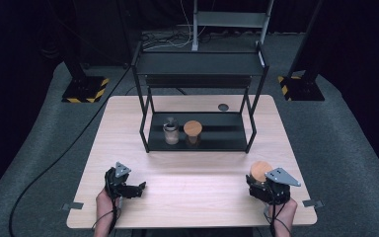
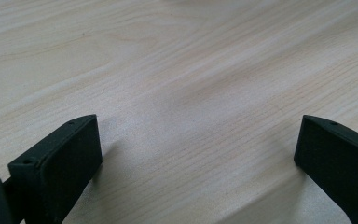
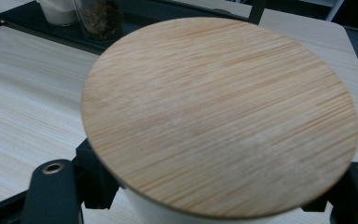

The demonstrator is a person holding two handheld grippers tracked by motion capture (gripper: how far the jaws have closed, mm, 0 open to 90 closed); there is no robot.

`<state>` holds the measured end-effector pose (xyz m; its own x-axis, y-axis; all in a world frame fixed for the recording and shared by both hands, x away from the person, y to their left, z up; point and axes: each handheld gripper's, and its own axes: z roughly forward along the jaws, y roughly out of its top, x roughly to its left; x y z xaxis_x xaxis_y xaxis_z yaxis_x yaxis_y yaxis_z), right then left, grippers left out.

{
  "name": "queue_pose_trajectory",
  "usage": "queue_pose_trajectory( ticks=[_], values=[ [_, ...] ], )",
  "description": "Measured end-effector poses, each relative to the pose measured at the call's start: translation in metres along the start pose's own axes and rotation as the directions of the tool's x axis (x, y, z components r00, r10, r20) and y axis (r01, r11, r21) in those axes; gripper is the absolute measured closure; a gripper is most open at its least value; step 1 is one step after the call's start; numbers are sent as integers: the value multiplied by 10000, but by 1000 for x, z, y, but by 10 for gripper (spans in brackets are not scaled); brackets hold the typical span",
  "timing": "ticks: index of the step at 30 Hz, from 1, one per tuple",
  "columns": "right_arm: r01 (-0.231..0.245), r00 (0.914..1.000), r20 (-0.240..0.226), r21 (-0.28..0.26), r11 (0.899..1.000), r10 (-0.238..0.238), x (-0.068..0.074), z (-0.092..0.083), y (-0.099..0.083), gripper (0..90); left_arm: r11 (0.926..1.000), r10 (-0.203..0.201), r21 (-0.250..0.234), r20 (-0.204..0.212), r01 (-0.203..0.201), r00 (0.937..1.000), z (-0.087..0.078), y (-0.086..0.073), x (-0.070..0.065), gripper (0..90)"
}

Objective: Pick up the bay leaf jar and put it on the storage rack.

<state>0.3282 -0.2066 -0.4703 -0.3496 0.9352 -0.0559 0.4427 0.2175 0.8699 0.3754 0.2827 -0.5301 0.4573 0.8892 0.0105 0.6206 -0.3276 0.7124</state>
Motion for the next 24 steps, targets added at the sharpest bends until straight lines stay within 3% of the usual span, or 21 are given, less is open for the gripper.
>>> queue_pose_trajectory(
  ticks=[24],
  values=[
    [253,9995,-208,-4,9997,-253,6,13,13,248,10000,-17,-18,-1,17,10000,0,0,0,2]
  ],
)
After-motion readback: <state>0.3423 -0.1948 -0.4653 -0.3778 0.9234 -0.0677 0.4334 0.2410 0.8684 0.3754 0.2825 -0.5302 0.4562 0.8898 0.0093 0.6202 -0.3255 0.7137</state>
